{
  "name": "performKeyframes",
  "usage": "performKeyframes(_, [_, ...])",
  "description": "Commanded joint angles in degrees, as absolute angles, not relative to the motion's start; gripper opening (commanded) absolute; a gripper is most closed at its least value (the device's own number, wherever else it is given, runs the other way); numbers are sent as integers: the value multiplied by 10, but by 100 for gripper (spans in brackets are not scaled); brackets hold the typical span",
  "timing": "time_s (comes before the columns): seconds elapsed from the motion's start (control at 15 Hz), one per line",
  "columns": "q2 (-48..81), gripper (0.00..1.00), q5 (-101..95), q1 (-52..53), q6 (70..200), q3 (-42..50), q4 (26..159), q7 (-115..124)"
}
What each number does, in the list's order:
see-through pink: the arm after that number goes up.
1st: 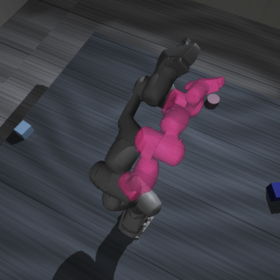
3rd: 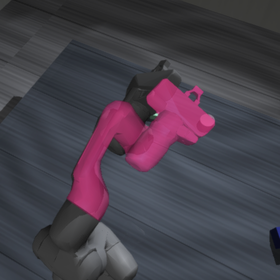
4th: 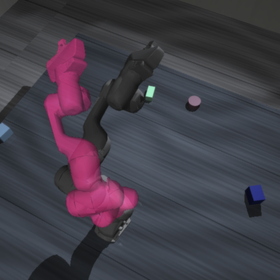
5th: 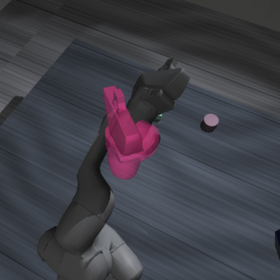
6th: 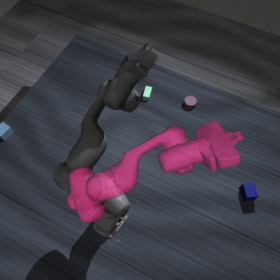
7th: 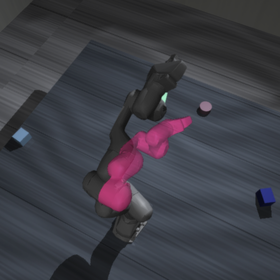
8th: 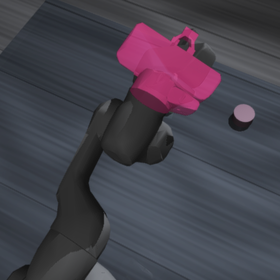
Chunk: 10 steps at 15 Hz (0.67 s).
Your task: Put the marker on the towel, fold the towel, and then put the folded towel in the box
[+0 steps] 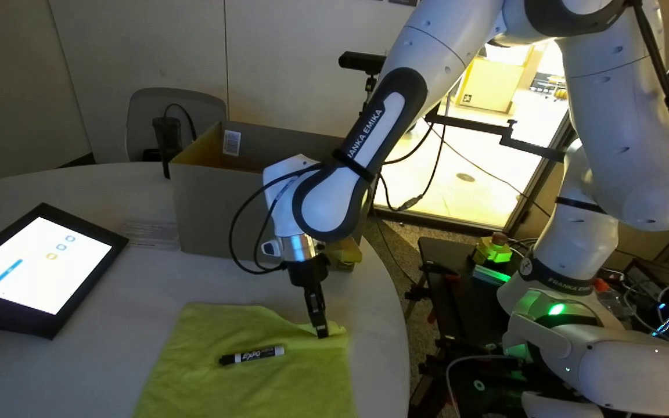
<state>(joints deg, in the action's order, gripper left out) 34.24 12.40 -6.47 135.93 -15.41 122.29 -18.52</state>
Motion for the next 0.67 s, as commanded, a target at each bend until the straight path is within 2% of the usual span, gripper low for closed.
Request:
performKeyframes(0.0, [370,16,124,-51,1306,-160,1166,-239])
performKeyframes(0.27, [407,12,117,-26,1265,-164,1113,-268])
performKeyframes(0.6, [443,13,89,32,1264,-169,1070,-255])
